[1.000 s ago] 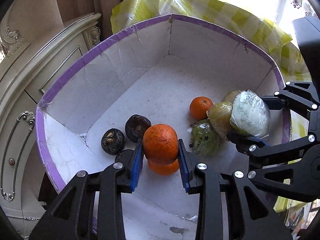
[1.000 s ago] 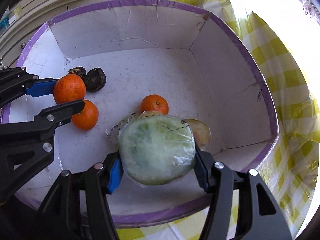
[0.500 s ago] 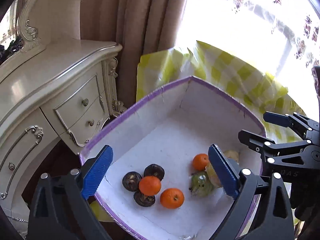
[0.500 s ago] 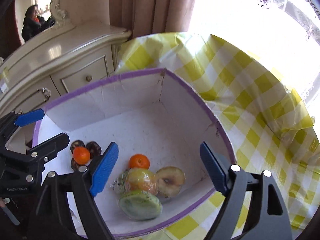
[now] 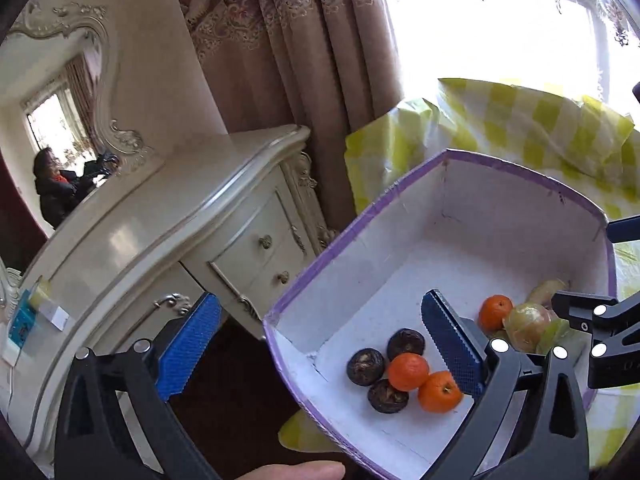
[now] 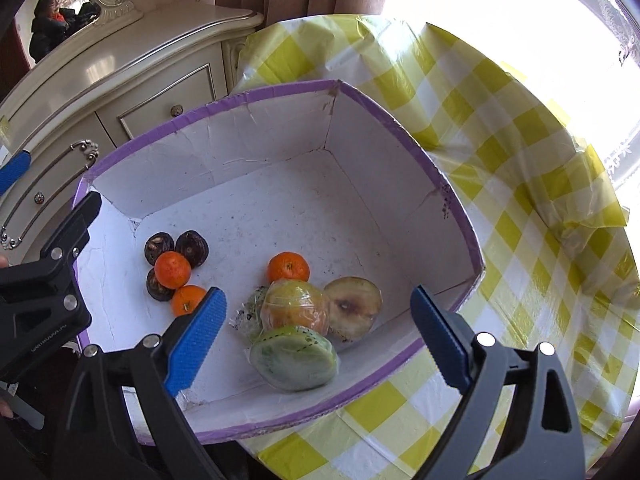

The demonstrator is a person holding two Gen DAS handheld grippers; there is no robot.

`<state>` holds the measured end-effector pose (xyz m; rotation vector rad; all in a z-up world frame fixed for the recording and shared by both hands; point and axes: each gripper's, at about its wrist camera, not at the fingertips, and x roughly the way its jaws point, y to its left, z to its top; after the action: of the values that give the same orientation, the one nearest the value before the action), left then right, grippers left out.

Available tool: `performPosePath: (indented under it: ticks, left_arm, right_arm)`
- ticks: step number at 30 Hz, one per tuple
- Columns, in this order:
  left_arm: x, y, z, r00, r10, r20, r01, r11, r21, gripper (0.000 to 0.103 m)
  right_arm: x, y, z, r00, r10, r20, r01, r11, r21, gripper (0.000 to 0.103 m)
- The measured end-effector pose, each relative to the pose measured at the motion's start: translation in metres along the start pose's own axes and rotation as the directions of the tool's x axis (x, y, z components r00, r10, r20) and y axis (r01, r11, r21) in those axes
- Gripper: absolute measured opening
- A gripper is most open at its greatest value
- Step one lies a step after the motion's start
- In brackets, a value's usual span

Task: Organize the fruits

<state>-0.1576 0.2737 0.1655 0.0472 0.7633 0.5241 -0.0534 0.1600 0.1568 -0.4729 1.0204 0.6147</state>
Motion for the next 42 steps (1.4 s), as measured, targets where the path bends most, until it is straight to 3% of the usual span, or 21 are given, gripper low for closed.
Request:
performPosePath:
  ticks: [2,4,19,42]
  left_arm:
    - [0.006,0.000,-0.002,0.994,-0.086,-0.068,0.085,0.996,-0.020,0.098]
    - [0.011,-0.003,-0.007,0.988,-0.114,-0.101,0.112,0.993,-0.031,0.098]
    - [0.028,-0.018,-0.020,0.972,-0.134,-0.193,0.133,0.991,-0.017,0.098]
    - [0.046,-0.018,-0.024,0.962,-0.134,-0.236,0.136,0.991,-0.009,0.098]
  right_arm:
    - [-0.001,-0.002,-0.001,1.000,0.004,-0.002,-0.004,1.000,0.006,0.094]
    - [-0.001,-0.004,-0.003,1.000,-0.001,-0.006,0.001,1.000,0.008,0.094]
    - [0.011,0.003,-0.012,0.998,0.018,-0.062,-0.020,0.999,-0.027,0.094]
    - [0.025,-0.001,-0.021,0.995,0.034,-0.095,-0.036,0.999,-0.017,0.094]
